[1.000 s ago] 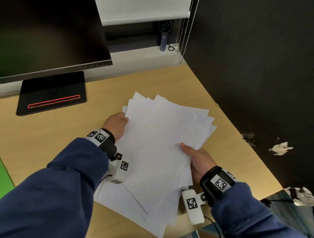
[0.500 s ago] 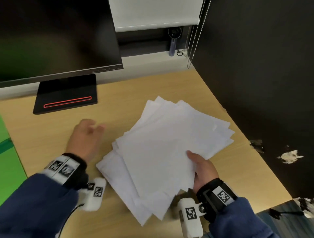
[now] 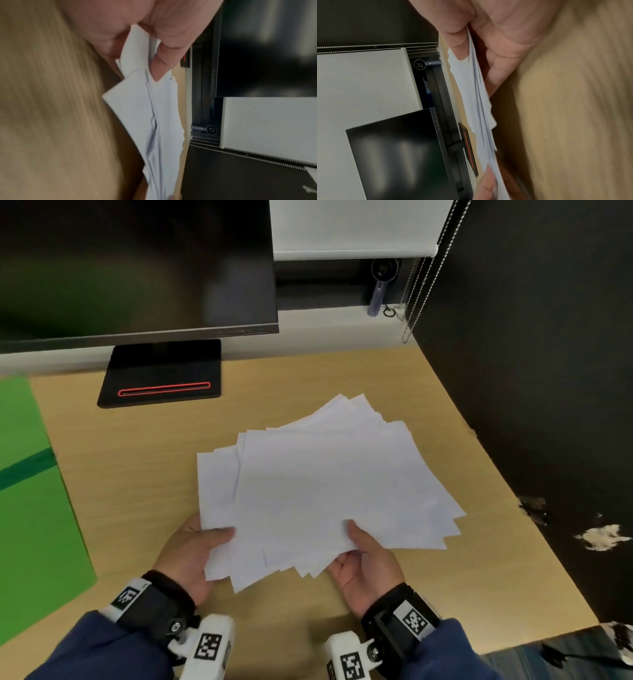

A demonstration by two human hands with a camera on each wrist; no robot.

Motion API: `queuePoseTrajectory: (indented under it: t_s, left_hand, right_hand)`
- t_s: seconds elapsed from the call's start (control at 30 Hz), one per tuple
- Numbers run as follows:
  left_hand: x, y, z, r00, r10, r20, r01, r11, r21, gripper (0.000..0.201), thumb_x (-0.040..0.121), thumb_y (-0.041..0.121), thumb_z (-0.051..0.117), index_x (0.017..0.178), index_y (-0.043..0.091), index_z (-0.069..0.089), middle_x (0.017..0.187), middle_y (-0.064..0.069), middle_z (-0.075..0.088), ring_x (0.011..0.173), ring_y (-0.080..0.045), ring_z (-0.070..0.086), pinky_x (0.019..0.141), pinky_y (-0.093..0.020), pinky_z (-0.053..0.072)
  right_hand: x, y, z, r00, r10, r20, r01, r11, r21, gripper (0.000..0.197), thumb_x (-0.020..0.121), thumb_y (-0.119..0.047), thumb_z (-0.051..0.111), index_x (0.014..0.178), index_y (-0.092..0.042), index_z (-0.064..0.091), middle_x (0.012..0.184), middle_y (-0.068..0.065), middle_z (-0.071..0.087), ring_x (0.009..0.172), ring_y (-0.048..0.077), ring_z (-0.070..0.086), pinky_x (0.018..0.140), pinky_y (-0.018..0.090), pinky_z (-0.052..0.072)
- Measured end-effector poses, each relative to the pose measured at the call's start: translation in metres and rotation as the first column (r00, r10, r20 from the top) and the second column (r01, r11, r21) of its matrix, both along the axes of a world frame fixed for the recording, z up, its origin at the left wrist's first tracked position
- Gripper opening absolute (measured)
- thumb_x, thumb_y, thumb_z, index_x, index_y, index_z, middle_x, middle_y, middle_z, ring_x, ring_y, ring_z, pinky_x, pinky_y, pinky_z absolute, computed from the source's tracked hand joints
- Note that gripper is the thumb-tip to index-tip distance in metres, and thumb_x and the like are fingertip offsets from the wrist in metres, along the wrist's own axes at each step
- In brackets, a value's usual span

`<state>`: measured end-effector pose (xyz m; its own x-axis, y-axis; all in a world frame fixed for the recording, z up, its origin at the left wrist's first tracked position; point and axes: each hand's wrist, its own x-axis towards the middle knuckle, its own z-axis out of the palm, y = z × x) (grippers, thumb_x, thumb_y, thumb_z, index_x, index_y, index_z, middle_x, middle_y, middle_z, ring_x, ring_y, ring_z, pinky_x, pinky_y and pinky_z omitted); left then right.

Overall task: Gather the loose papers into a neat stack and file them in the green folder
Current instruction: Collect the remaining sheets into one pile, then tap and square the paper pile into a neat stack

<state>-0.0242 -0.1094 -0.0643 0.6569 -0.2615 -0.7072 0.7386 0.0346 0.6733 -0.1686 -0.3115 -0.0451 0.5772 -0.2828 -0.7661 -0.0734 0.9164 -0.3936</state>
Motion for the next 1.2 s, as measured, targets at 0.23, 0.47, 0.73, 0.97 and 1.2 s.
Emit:
queuePoseTrajectory:
  t_s: [0.23, 0.47, 0.73, 0.97, 1.2]
  left_hand:
    - [0.039, 0.035, 0.012, 0.985, -0.129, 0.112, 0.112, 0.983, 0.147, 0.052, 0.083, -0.014, 0.060, 0.133, 0.001, 0.058, 0.126, -0.023, 0.066, 0.109, -0.040, 0.064, 0.077, -0.046, 0.059]
    - [0.062, 0.048, 0.022, 0.970, -0.236, 0.057, 0.216, 0.948, 0.234, 0.050, 0.085, -0.014, 0.059, 0.130, 0.007, 0.059, 0.127, -0.023, 0.066, 0.113, -0.043, 0.063, 0.094, -0.053, 0.049]
    - [0.051, 0.011, 0.033, 0.962, -0.254, 0.102, 0.226, 0.946, 0.233, 0.046, 0.082, 0.010, 0.075, 0.127, 0.013, 0.064, 0.117, -0.015, 0.073, 0.109, -0.037, 0.067, 0.096, -0.052, 0.051]
    - [0.052, -0.003, 0.029, 0.969, -0.210, 0.126, 0.178, 0.957, 0.230, 0.043, 0.085, 0.010, 0.073, 0.128, 0.011, 0.064, 0.120, -0.014, 0.071, 0.112, -0.034, 0.065, 0.103, -0.054, 0.047]
    - [0.055, -0.007, 0.034, 0.965, -0.128, 0.230, 0.036, 0.930, 0.366, 0.040, 0.085, 0.015, 0.075, 0.123, 0.007, 0.064, 0.115, -0.013, 0.070, 0.106, -0.034, 0.065, 0.099, -0.052, 0.049]
  right_hand:
    - [-0.036, -0.066, 0.011, 0.986, -0.026, 0.167, 0.030, 0.999, -0.025, 0.059, 0.097, -0.053, 0.046, 0.135, -0.009, 0.058, 0.135, 0.022, 0.064, 0.122, 0.044, 0.061, 0.109, 0.062, 0.040]
    - [-0.006, -0.106, 0.023, 0.921, 0.319, -0.223, -0.387, 0.816, -0.430, 0.029, 0.099, -0.034, 0.056, 0.122, -0.017, 0.062, 0.119, 0.006, 0.071, 0.097, 0.023, 0.070, 0.073, 0.040, 0.056]
    - [0.023, -0.101, 0.017, 0.845, 0.424, -0.326, -0.534, 0.631, -0.562, 0.035, 0.098, -0.025, 0.061, 0.132, -0.019, 0.055, 0.123, 0.005, 0.070, 0.107, 0.024, 0.069, 0.088, 0.039, 0.056]
    - [0.040, -0.093, 0.010, 0.792, 0.438, -0.426, -0.601, 0.432, -0.672, 0.043, 0.094, -0.027, 0.067, 0.133, -0.021, 0.051, 0.124, 0.000, 0.068, 0.104, 0.016, 0.067, 0.083, 0.029, 0.054]
    - [0.035, -0.088, 0.012, 0.688, 0.425, -0.588, -0.684, 0.108, -0.721, 0.047, 0.096, -0.025, 0.059, 0.141, -0.028, 0.045, 0.125, -0.005, 0.064, 0.112, 0.018, 0.062, 0.095, 0.033, 0.050]
